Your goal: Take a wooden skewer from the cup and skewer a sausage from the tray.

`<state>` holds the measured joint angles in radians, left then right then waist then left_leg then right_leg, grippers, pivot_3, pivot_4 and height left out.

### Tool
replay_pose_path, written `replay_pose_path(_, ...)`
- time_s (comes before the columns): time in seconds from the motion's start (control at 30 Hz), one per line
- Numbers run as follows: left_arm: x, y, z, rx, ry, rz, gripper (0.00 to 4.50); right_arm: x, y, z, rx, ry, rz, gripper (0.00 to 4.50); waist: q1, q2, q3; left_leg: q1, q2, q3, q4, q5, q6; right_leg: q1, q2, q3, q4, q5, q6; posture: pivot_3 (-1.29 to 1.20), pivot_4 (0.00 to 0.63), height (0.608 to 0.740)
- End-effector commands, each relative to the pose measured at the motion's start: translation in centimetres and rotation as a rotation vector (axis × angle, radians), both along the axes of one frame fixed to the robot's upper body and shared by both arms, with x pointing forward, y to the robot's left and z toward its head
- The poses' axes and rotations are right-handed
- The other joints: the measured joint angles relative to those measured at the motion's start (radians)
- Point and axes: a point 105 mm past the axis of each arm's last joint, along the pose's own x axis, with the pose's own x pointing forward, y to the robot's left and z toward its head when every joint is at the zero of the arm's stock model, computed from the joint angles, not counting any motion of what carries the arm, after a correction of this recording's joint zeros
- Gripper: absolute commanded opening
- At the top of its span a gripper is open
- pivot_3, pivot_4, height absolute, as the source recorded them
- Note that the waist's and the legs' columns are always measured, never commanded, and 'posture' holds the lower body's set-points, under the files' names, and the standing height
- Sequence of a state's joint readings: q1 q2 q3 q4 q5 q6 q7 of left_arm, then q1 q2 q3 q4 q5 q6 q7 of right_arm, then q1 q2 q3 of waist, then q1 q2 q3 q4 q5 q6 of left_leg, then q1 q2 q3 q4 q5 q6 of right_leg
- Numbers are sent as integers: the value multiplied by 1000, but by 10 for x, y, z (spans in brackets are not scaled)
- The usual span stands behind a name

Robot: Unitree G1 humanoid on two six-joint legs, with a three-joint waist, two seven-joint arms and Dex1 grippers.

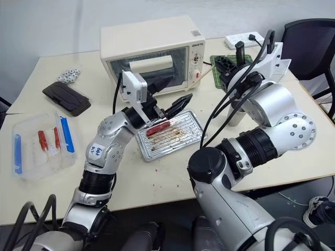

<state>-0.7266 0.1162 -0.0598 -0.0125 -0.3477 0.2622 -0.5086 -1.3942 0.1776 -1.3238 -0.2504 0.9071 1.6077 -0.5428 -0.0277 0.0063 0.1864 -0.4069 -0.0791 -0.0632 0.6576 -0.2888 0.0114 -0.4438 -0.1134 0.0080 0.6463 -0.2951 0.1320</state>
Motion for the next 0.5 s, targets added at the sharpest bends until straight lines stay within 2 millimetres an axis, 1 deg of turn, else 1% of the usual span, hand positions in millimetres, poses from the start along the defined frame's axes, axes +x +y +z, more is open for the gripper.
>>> replay_pose_path(0.03,0,-8,15,-16,-55,-27,4500,-7,46,12,39,-54,143,16,0,0,0,0,0,0,0,0,0,0,0,0,0,0,0,0,150,740)
replay_pose_path(0.27,3,-22,16,-23,-60,-65,4500,-7,45,12,54,-57,141,16,0,0,0,0,0,0,0,0,0,0,0,0,0,0,0,0,150,740)
replay_pose_path(0.33,2,-24,18,-28,-64,-74,4114,-8,45,13,57,-59,139,0,-1,0,0,0,0,0,0,0,0,0,0,0,0,0,0,0,150,740)
replay_pose_path(0.37,2,-24,18,-30,-65,-75,4075,-8,44,13,58,-60,139,0,-2,0,0,0,0,0,0,0,0,0,0,0,0,0,0,0,150,740)
replay_pose_path(0.4,2,-24,18,-31,-66,-75,3690,-8,44,13,59,-59,139,0,-2,0,0,0,0,1,-1,0,0,0,0,0,0,0,0,0,150,740)
replay_pose_path(0.5,2,-23,18,-33,-70,-72,2901,-10,44,13,63,-54,142,0,-3,0,0,0,1,1,-1,0,0,0,0,0,0,0,0,0,150,740)
